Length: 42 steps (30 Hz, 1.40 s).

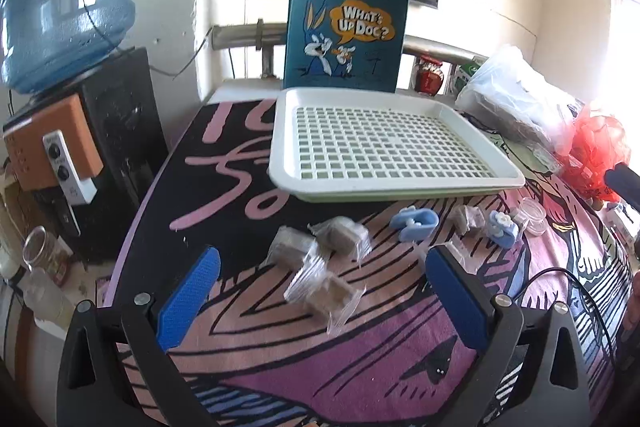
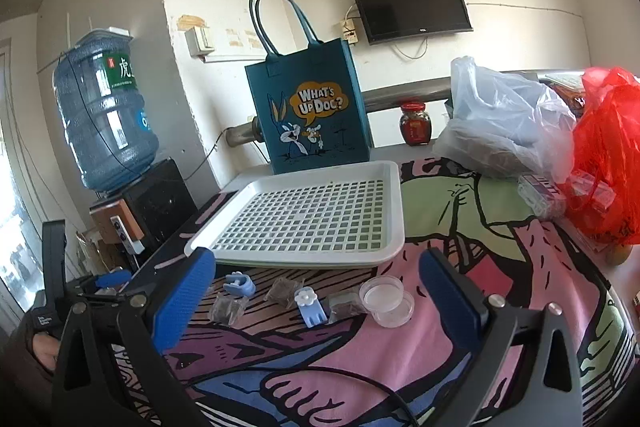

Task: Organize objects
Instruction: 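Move the left gripper toward a bagged brown cube while the right approaches a blue clip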

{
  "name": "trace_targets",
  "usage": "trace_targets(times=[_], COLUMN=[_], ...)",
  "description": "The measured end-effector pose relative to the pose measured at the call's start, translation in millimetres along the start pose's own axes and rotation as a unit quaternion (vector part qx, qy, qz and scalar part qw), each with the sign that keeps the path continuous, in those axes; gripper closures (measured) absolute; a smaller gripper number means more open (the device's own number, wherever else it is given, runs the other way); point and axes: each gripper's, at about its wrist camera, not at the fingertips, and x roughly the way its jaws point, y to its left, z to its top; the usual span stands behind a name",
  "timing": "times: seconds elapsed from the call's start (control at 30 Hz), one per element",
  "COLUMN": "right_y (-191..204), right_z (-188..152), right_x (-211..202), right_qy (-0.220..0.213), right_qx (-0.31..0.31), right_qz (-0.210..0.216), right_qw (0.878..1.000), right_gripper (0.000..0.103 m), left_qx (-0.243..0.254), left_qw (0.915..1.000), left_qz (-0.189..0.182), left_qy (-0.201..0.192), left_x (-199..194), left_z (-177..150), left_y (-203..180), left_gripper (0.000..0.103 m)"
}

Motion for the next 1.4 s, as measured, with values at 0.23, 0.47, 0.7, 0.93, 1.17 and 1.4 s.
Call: trace_targets(times=[0.23, 0.47, 0.7, 0.93, 1.17, 1.4], right_y=[16, 22, 25, 33, 39, 46], right_z=[-19, -30, -31, -32, -35, -35], right_x=[30, 43, 44, 46, 52, 61], right_qy=[0.033, 0.054, 0.057, 0.062, 0.078, 0.096], right_qx=[-0.070, -0.090, -0.098, -0.118, -0.133, -0.145], right_qz=[-0.055, -0.084, -0.083, -0.082, -0.078, -0.069], right_qw=[0.995, 0.991, 0.990, 0.988, 0.985, 0.982], right_gripper=[0.000, 0.007, 0.007, 0.007, 0.007, 0.008], left_qx=[0.024, 0.042, 0.038, 0.038, 0.044, 0.037], left_qw=[0.9996, 0.9989, 0.9992, 0.9992, 0.9990, 0.9993], left_qz=[0.010, 0.017, 0.008, 0.004, -0.005, -0.006], left_qy=[-0.005, -0.013, 0.006, 0.008, 0.006, 0.009], left_x=[6, 3, 9, 10, 9, 10], left_z=[-4, -7, -8, -9, -9, -9], left_y=[-5, -12, -11, -12, -15, -13], left_gripper=[0.000, 0.000, 0.000, 0.000, 0.000, 0.000])
